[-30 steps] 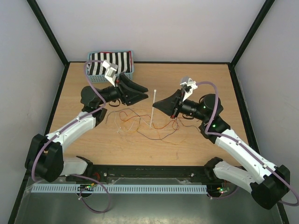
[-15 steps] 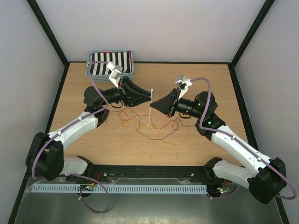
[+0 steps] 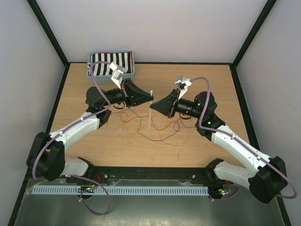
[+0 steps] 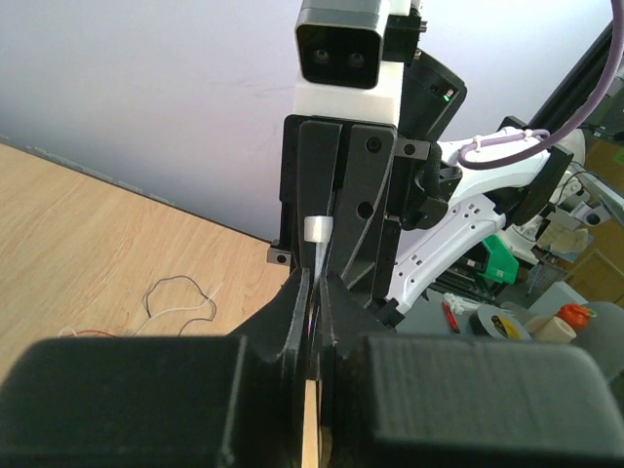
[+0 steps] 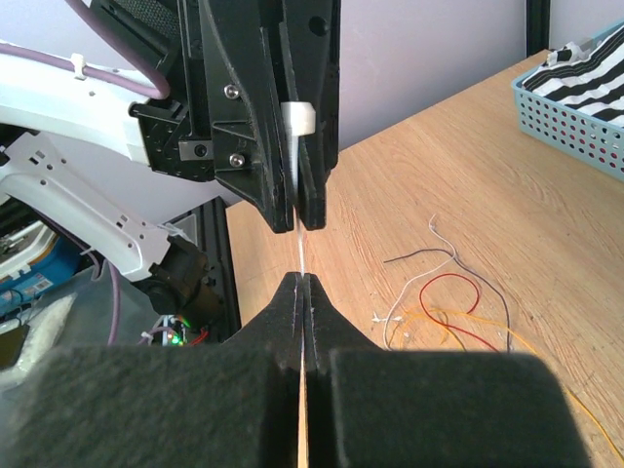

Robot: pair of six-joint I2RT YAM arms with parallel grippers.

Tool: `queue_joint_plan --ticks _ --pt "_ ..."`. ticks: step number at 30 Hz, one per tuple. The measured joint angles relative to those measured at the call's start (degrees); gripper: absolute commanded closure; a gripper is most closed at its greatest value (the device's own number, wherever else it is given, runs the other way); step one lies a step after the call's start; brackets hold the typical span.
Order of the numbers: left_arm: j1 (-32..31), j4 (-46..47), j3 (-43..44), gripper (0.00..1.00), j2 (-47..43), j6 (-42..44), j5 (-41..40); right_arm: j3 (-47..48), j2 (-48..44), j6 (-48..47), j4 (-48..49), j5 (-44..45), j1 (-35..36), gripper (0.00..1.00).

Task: Zip-tie the wires
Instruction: Pick up the ribbon at the center of the board.

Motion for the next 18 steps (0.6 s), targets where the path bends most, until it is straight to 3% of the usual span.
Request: queue_joint_plan --ticks 6,7,9,12,16,18 --pt "-0.07 0.09 0.26 1.0 0.11 0.35 0.0 0.0 0.09 0.15 0.04 0.02 0.0 1.0" --pt "-0.07 0.09 0.26 1.0 0.13 0.42 0.0 0.0 0.09 0.13 0.04 0.02 0.02 0.96" --pt "0.04 0.13 0.26 1.0 0.22 0.42 -0.04 0.0 0.09 -0.13 -0.07 0.09 0.0 0.86" --pt "1.29 0.42 0.28 1.0 0.87 -0.28 -0.04 0.0 -0.55 -2.34 -1.9 1.44 0.0 0.57" --pt "6.47 0.92 2.12 1.0 4.17 -1.01 0.52 -0.5 -4.13 -8.63 -6.45 6.21 0.0 0.34" --pt "9.05 1.07 4.22 1.0 7.08 -0.85 1.53 -2.08 -7.34 -12.44 -6.93 9.09 0.0 0.18"
